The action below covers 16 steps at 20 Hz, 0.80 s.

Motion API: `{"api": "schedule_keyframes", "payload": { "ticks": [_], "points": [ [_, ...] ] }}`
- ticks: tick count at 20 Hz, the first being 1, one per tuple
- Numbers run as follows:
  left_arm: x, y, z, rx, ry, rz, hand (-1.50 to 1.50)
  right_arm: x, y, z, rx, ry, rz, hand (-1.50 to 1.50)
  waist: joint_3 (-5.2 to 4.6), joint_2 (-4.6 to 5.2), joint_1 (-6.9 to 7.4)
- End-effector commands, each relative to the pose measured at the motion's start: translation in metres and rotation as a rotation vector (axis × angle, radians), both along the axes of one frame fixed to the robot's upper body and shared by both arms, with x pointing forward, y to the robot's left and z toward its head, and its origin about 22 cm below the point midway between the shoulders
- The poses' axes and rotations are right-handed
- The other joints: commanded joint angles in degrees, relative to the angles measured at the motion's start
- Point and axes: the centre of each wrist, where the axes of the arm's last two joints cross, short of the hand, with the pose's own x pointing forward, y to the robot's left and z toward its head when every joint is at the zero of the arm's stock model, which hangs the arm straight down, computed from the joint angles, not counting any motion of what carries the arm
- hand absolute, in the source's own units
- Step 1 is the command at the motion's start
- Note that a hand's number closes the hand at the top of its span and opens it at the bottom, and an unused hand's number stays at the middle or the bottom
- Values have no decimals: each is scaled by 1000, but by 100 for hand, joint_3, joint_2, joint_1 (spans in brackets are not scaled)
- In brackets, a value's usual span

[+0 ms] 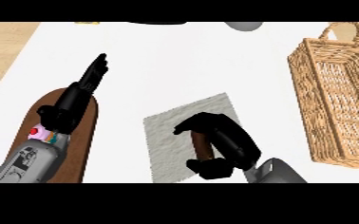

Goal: Pick the sweet potato from the placemat and place it in the basket

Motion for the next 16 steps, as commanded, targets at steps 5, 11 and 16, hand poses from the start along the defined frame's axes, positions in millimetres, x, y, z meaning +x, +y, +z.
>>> {"api": "schedule_keyframes", "payload": {
  "ticks": [5,11,16],
  "points": [
    [0,6,7,8,14,-23,0,-36,90,-9,-319,-330,-155,-150,-16,-126,-271],
    [-10,16,-1,14,29,0,0,-35,126,40,-660,-512,-333,-150,-24,-164,-325],
    [-11,15,5,0,9,-20,0,-44,140,53,-1003,-343,-315,-150,-14,-94,-209]
  ]
}}
